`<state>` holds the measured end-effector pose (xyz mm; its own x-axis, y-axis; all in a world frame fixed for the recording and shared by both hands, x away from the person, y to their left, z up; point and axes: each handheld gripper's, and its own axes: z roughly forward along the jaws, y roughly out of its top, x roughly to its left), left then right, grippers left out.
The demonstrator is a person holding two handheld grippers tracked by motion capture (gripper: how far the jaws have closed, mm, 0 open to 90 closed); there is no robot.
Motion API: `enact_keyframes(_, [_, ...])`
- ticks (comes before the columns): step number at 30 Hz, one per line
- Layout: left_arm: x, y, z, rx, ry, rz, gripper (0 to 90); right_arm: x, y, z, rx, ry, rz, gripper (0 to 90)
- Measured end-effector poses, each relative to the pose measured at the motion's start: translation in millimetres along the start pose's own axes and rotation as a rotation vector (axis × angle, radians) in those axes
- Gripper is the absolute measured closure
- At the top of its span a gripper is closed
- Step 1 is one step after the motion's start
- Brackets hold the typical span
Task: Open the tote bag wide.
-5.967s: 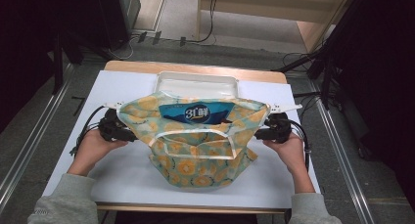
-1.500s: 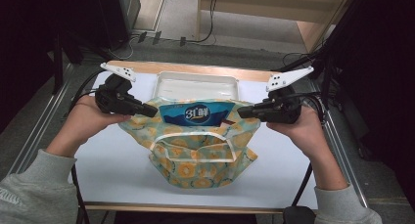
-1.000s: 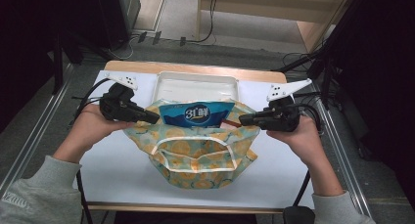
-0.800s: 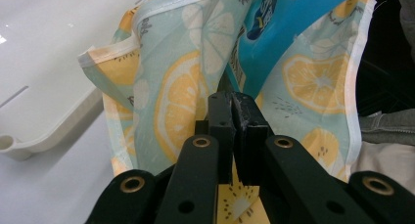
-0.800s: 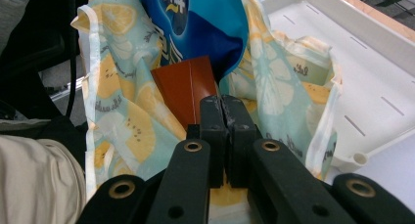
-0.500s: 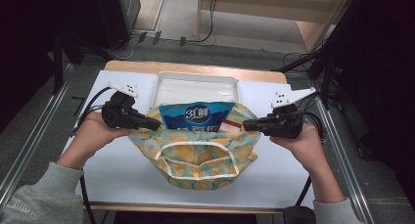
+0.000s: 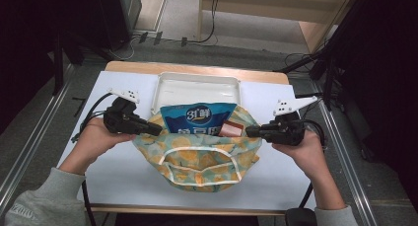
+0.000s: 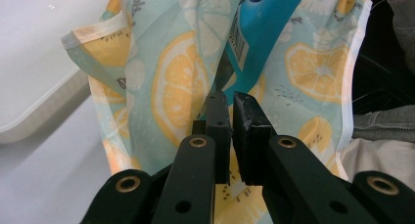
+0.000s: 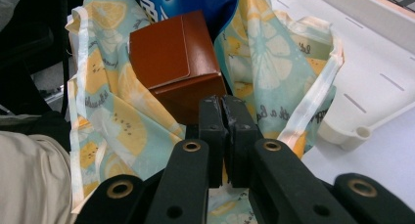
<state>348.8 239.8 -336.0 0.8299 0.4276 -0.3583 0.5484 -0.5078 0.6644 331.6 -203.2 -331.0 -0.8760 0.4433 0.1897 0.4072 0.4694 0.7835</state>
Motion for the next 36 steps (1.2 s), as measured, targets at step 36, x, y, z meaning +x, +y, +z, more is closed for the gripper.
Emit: enact_keyframes(36, [17.9,-44.0,28.0,0.009,-0.008,-0.060,86.0,-0.9,-48.2,45.0,0.011,0.026,0.035,87.8])
